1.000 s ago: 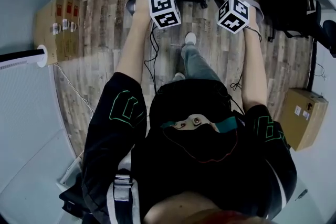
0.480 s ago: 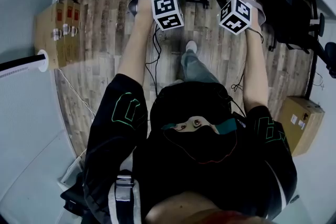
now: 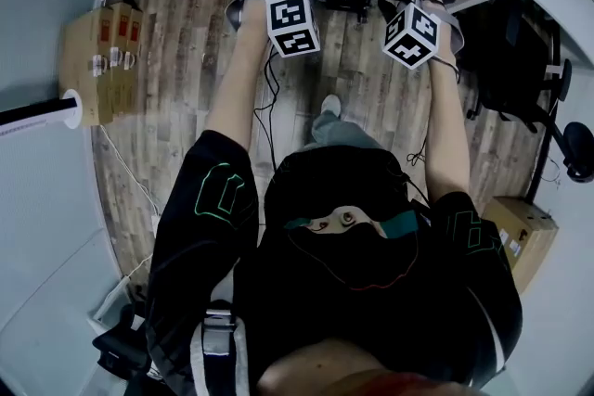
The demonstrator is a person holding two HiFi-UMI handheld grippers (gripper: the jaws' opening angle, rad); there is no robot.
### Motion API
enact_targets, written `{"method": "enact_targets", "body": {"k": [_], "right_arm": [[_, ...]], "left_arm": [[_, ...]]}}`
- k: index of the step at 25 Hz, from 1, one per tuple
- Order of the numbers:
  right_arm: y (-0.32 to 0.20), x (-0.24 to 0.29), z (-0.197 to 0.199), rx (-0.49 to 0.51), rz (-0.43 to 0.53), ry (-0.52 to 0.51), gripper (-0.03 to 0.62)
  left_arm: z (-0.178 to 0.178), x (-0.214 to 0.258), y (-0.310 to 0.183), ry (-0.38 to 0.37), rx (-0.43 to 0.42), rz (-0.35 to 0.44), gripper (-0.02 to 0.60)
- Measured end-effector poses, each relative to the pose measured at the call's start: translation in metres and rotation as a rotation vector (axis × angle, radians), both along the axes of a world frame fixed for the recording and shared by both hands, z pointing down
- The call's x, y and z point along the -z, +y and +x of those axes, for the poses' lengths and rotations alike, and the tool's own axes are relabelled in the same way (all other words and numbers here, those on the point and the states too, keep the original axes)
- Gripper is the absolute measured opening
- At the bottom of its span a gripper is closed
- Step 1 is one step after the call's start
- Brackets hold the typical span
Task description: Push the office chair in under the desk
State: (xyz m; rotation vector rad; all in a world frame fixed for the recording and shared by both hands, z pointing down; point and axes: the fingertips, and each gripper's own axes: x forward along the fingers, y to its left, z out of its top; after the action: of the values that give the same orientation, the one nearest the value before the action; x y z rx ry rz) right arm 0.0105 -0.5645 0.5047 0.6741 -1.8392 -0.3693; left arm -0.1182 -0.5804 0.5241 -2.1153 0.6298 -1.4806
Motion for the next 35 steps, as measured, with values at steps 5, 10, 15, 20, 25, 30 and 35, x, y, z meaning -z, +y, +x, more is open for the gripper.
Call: {"method": "enact_targets", "body": {"k": [5,10,15,20,25,30,35], "right_arm": [[-0.035,-0.001,0.0,0.019,0.002,0.001,0.166],[-0.065,-0.001,-0.003,0.025,0.003,0.001,0.166],[-0.091,0.001,-0.005,0.029,0.012,0.0,0.166],[-0.118,0.002,-0.01,0.015,0.008,-0.002,0.169],[-0.147,0.001,-0.013,0.0,0.003,-0.001,0.172],[-0.165,0.003,-0.041,0.027,0.016,-0.007,0.158],[-0.177,0.003,-0.064,-0.001,0.062,0.0,0.164]], "left_arm": [[-0.001,-0.003,-0.033,-0.002,0.022,-0.011,0.156],[-0.004,-0.003,-0.062,-0.006,0.034,-0.025,0.156],[-0.007,-0.001,-0.088,-0.017,0.032,-0.011,0.156],[-0.011,-0.001,-0.116,-0.022,0.011,-0.012,0.156],[-0.014,-0.001,-0.145,-0.026,-0.001,0.005,0.156],[-0.042,-0.005,-0.176,-0.072,0.021,-0.011,0.167],[-0.064,-0.004,-0.196,-0.073,0.009,0.007,0.175]]}}
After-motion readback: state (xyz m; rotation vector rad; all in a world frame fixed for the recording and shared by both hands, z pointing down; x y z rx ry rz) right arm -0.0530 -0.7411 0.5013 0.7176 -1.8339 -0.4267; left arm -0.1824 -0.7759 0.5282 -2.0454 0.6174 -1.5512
